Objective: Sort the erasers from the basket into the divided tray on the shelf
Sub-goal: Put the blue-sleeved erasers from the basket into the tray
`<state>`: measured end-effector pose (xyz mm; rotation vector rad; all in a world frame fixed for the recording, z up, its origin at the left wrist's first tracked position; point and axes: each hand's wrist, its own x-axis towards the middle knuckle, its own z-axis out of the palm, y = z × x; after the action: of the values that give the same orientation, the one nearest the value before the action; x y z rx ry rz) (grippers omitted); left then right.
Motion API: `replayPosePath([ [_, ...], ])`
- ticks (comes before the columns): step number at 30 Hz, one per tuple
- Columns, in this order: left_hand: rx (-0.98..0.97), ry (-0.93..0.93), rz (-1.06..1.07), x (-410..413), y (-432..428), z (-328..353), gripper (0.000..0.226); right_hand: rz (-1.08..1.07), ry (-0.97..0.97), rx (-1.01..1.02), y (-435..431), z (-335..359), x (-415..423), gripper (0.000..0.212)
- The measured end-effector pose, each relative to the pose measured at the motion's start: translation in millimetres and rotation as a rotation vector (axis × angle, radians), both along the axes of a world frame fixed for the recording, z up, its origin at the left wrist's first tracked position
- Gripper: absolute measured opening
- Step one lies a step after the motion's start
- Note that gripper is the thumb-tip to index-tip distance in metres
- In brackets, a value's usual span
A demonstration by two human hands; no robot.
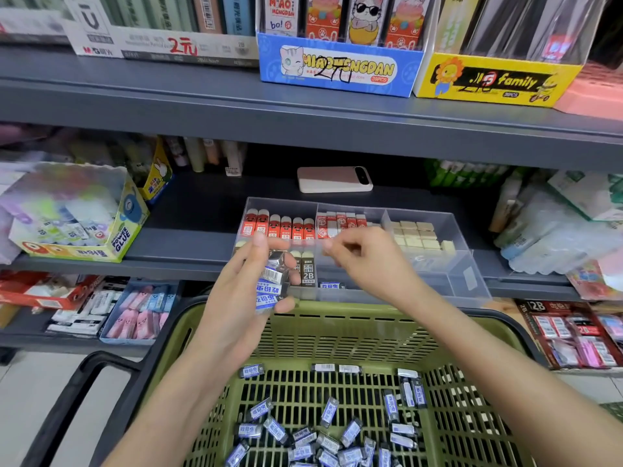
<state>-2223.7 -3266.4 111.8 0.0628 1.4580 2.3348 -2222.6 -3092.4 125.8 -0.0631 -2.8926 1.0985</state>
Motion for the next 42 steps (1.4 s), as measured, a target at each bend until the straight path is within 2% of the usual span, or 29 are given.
replayPosePath([
  [1, -0.005, 0.002, 0.003, 0.2, 0.2, 0.2, 0.036, 0.036, 0.083, -0.173, -6.7, 6.8, 7.6, 0.031],
  [3, -0.039, 0.011, 0.011, 1.1, 0.3, 0.4, 0.041, 0.125, 0.095, -0.394, -23.8, 17.7, 20.8, 0.015],
  [8, -0.136, 0.067, 0.033, 5.1, 0.4, -0.4, 0.048, 0.093, -0.002, -0.386, -46.7, 15.5, 28.2, 0.013],
  [12, -0.031, 0.017, 0.038, 2.1, -0.8, 1.4, 0.055, 0.014, -0.071, -0.622, -26.8, 18.8, 20.3, 0.008],
  [15, 0.018, -0.037, 0.066, -4.4, -3.7, -2.2, 0.049, -0.149, -0.091, -0.747, 9.8, 20.3, 8.9, 0.011],
  [16, 0.021, -0.050, 0.073, -6.2, -4.8, -3.7, 0.047, -0.195, -0.131, -0.701, 19.3, 18.6, 5.7, 0.014],
  [19, 0.021, -0.059, 0.073, -8.8, -6.0, -5.6, 0.047, -0.229, -0.263, -0.339, 30.1, 3.8, -1.3, 0.015],
  [21, 0.020, -0.057, 0.064, -8.5, -5.8, -6.0, 0.046, -0.206, -0.272, -0.135, 26.1, -5.9, -6.0, 0.020],
  [23, 0.015, -0.055, 0.056, -6.8, -5.5, -6.4, 0.045, -0.172, -0.251, -0.004, 18.8, -13.9, -11.8, 0.020],
  [26, 0.012, -0.059, 0.038, -3.9, -4.7, -5.5, 0.043, -0.128, -0.262, 0.124, 9.5, -23.1, -16.7, 0.008],
  [33, 0.059, -0.065, -0.002, 0.1, -3.9, -1.3, 0.040, -0.065, -0.290, 0.226, 8.9, -20.0, -16.6, 0.008],
  [36, 0.065, -0.061, -0.019, 1.7, -4.9, -0.7, 0.032, -0.041, -0.287, 0.288, 8.3, -17.9, -14.9, 0.018],
  [38, 0.079, -0.062, -0.021, 2.3, -5.6, -1.4, 0.029, -0.053, -0.197, 0.314, 8.7, -13.3, -11.5, 0.027],
  [40, 0.094, -0.066, -0.013, 2.1, -5.5, -2.1, 0.030, -0.043, -0.031, 0.176, 4.6, -5.7, -6.6, 0.033],
  [42, 0.098, -0.067, -0.007, 2.2, -4.1, -2.5, 0.031, 0.029, 0.079, -0.133, -6.3, 6.8, 0.8, 0.029],
])
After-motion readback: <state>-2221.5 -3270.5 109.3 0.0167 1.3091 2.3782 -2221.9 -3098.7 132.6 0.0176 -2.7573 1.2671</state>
